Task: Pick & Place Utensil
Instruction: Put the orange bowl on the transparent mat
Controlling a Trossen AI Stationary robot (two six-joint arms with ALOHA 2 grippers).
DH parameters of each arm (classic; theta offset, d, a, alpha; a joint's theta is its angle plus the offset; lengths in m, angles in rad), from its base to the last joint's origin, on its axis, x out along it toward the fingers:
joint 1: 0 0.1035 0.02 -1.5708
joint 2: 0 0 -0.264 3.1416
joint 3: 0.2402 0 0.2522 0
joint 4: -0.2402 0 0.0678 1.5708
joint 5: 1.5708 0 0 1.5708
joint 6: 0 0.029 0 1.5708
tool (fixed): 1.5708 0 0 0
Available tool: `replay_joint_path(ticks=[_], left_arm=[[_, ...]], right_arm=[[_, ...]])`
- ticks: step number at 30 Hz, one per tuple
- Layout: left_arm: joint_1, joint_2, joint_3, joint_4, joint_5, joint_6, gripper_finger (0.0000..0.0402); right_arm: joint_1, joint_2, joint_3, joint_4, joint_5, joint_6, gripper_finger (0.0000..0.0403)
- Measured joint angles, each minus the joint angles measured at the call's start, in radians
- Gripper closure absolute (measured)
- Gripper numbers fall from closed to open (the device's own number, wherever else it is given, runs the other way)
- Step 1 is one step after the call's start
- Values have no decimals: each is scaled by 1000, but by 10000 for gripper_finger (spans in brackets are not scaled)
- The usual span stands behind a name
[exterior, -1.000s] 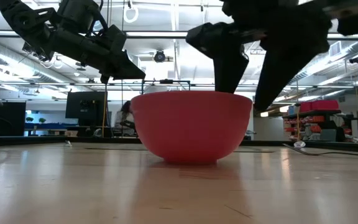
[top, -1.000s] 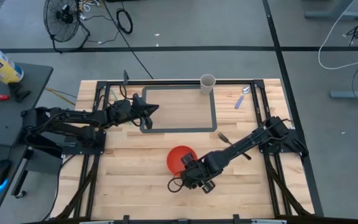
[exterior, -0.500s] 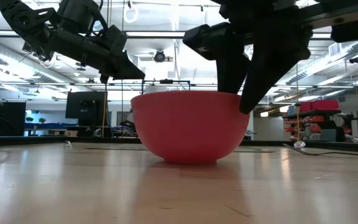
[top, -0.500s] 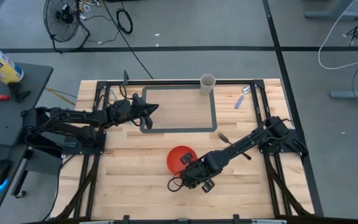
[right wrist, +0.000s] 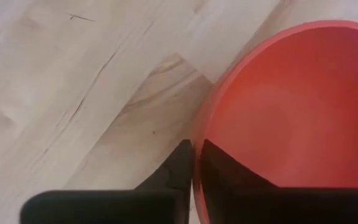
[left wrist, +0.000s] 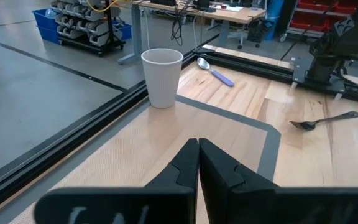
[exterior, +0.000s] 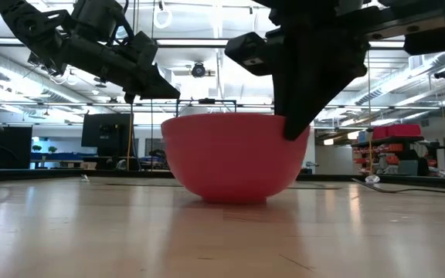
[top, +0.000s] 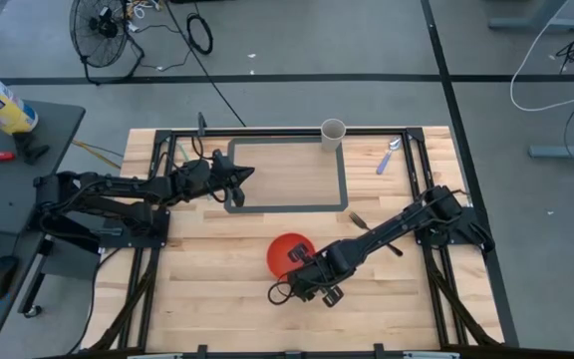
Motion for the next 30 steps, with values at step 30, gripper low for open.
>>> replay_joint_path(ticks=[30], left_arm=[[-1,-203,-1,-232,-22,9,388]], right_arm=[[-382,-2,99,-81,-34,37,394]])
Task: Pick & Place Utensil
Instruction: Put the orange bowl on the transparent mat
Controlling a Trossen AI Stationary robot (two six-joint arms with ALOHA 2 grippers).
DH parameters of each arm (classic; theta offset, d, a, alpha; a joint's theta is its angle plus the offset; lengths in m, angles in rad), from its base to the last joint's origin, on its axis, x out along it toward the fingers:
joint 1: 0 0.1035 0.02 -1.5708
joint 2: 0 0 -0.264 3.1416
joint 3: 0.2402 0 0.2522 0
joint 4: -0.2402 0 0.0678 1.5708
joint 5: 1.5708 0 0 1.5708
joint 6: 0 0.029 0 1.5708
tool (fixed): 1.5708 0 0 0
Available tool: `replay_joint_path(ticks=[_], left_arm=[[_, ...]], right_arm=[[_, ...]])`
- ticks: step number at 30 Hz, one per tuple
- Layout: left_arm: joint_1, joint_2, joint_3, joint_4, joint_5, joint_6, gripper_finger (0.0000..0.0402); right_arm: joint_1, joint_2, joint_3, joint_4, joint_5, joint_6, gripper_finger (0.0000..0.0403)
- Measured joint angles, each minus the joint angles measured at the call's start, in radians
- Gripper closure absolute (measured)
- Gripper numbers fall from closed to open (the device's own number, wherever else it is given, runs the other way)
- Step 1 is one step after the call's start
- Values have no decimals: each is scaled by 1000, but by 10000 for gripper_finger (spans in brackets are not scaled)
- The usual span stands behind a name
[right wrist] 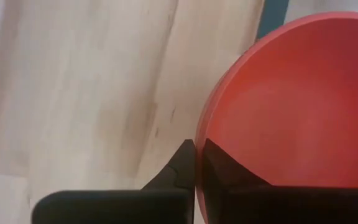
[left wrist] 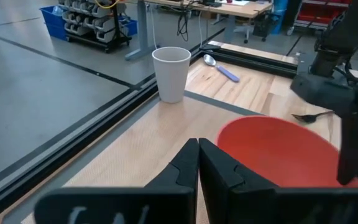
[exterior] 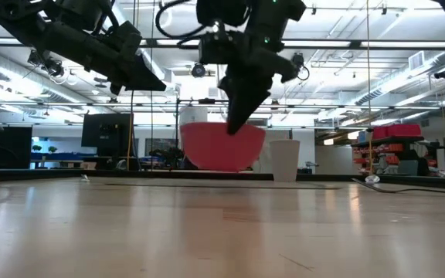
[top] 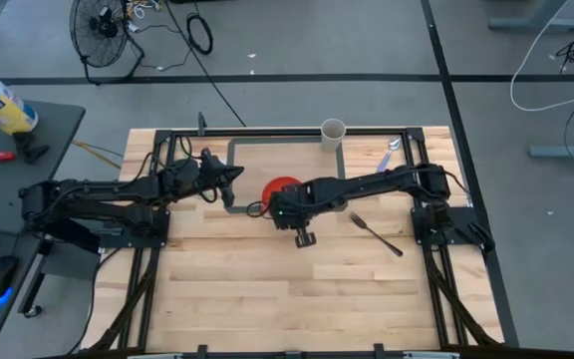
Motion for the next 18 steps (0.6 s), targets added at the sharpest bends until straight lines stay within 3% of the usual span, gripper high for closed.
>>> replay_joint_path(ticks=[8,18], left_arm=[[0,0,0,1,0,-1,388],[0,0,0,15,0,-11,388]], right_arm=[[-105,0,-13,72,36,-37,396],[-293,0,-12,135,-9,-60,398]])
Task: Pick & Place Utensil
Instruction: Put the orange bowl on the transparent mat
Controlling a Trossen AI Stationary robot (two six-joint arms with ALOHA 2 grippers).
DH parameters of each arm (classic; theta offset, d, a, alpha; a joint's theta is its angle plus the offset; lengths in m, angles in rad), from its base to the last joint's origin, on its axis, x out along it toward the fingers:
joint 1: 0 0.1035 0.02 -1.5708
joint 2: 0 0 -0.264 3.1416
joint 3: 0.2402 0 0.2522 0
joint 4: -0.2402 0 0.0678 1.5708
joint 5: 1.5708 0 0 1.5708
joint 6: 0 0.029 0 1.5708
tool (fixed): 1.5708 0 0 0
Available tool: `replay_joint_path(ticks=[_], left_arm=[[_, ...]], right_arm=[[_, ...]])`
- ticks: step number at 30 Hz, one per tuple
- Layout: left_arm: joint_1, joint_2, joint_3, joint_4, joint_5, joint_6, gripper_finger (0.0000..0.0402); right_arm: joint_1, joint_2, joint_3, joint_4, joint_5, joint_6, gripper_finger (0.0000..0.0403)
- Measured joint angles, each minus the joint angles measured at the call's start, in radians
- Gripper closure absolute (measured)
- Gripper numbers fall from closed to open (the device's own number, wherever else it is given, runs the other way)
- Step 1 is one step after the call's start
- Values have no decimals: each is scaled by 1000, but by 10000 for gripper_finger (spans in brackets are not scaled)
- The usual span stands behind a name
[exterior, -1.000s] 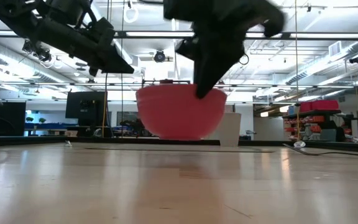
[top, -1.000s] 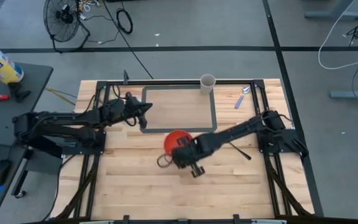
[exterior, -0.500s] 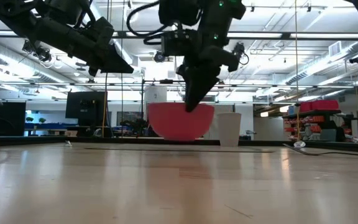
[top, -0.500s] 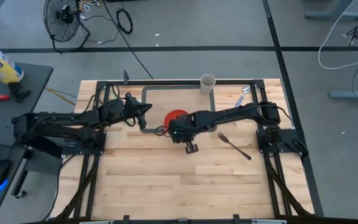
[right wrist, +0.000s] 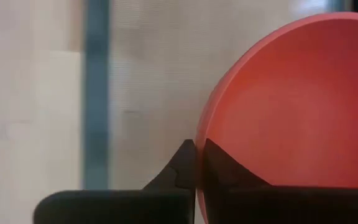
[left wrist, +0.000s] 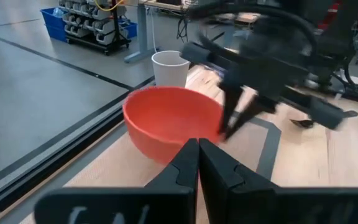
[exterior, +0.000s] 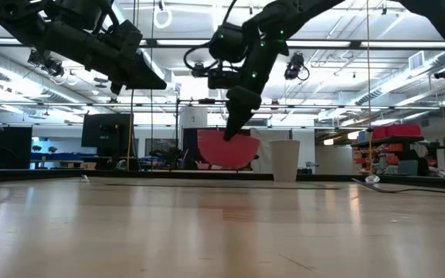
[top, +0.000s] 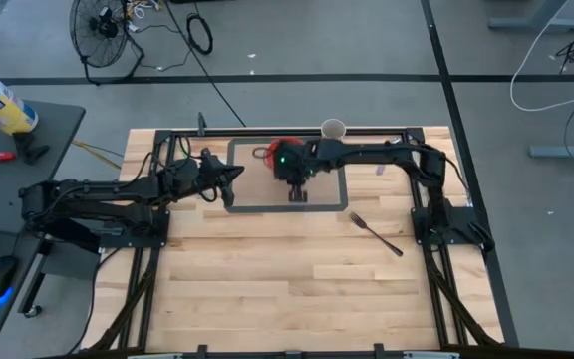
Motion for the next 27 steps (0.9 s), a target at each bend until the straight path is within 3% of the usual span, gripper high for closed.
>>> replay_joint_path(ticks=[4,13,22,27], left_arm=[[0,0,0,7,0,0,388],[0,1,2,-3,8,-5,388],[0,0,2,-14,7,1,388],[0,0,2,-13,7,1,388]], right_arm=[[-35,10,41,-17,-34,-8,398],[-43,202,334,-254,-26,-83,399],[-63,224,324,-225,-30,-78,398],[-58,224,315,-224,-88,-64,398]])
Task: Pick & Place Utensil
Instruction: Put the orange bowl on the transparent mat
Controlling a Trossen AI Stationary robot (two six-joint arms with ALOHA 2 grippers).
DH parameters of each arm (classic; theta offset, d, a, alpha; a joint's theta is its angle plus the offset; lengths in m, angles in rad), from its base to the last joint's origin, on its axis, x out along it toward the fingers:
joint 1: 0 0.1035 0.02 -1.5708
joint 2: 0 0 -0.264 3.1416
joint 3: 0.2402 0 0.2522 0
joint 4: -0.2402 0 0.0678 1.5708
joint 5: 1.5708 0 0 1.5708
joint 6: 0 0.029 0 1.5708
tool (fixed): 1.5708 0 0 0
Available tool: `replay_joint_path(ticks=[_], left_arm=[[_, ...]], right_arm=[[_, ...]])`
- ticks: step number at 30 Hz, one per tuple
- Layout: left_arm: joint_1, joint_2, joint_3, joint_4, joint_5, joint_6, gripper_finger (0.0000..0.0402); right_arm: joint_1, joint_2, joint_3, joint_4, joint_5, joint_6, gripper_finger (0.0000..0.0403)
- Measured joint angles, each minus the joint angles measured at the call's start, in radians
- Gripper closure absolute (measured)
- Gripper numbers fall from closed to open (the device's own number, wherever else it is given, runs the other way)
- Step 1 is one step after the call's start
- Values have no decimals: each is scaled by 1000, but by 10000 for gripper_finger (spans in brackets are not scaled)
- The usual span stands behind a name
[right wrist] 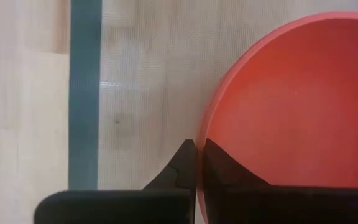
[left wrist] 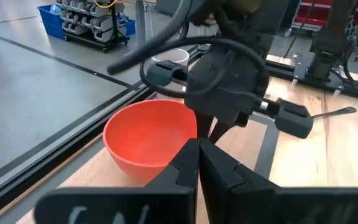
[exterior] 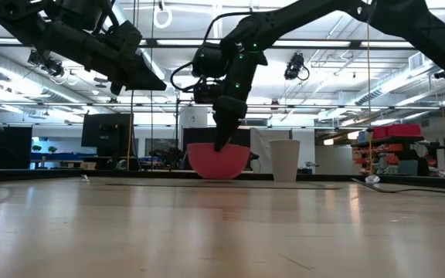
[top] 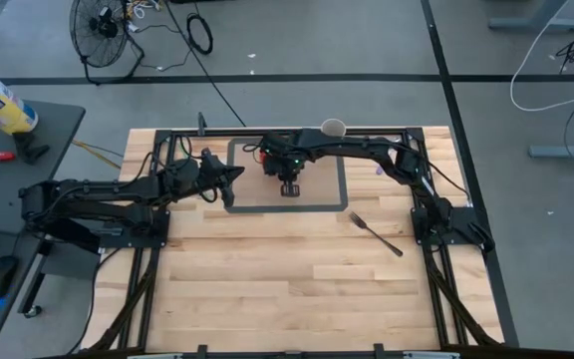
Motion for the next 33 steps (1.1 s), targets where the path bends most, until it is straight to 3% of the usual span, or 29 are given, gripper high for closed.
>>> replay_joint_path(ticks=[11,18,27,33], left_arm=[[0,0,0,0,0,0,388],[0,0,0,0,0,1,388],[0,0,0,0,0,2,388],[0,0,0,-1,0,2,388]], right_arm=[[3,-2,-51,17,9,8,388],[12,-2,-53,36,17,-1,340],[22,-20,-54,38,117,-17,278],[33,-69,-53,42,110,-15,236]])
